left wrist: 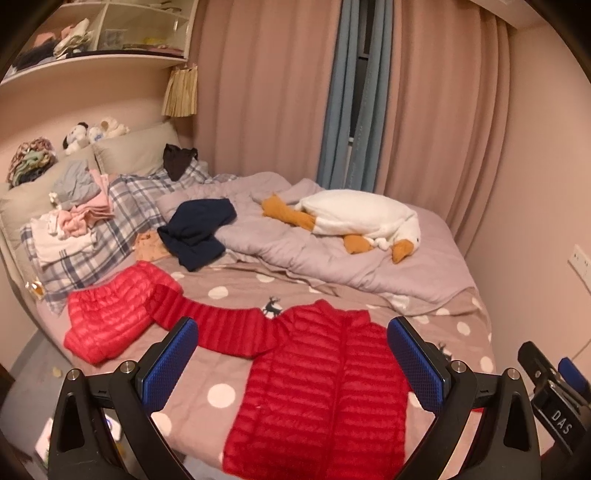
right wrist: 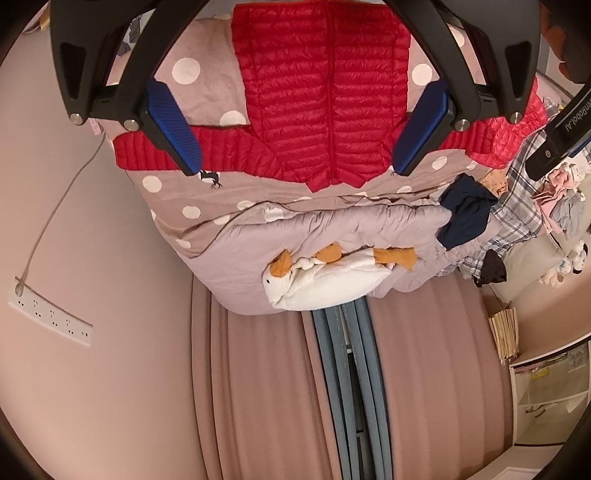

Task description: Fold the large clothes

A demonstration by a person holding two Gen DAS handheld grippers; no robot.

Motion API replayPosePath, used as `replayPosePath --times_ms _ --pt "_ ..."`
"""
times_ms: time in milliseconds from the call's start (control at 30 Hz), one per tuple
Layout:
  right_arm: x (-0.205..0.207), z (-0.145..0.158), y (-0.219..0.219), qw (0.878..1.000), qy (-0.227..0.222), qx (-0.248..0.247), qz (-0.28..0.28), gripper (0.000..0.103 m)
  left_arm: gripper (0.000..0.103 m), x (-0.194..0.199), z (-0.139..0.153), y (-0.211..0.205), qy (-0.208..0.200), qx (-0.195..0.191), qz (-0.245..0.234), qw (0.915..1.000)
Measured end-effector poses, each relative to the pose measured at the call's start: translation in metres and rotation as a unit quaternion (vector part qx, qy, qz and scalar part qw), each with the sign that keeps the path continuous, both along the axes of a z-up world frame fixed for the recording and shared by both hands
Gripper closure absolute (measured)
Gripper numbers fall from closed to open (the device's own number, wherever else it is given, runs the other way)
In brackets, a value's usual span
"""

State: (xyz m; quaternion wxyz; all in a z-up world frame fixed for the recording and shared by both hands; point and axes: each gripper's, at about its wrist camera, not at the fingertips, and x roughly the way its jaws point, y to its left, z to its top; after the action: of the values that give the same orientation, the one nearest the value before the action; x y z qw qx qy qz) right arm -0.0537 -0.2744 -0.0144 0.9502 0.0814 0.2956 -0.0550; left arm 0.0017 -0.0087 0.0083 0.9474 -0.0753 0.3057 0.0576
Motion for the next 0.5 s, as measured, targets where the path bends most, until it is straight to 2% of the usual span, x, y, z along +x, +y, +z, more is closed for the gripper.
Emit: replayPosePath --times_ms 500 --pt "-0.0073 0.0023 0.0019 1.000 0.010 0.003 0.004 0.000 0.002 -0.0101 -0.0022 -0.0011 0.008 -0.005 -0.014 0.9999"
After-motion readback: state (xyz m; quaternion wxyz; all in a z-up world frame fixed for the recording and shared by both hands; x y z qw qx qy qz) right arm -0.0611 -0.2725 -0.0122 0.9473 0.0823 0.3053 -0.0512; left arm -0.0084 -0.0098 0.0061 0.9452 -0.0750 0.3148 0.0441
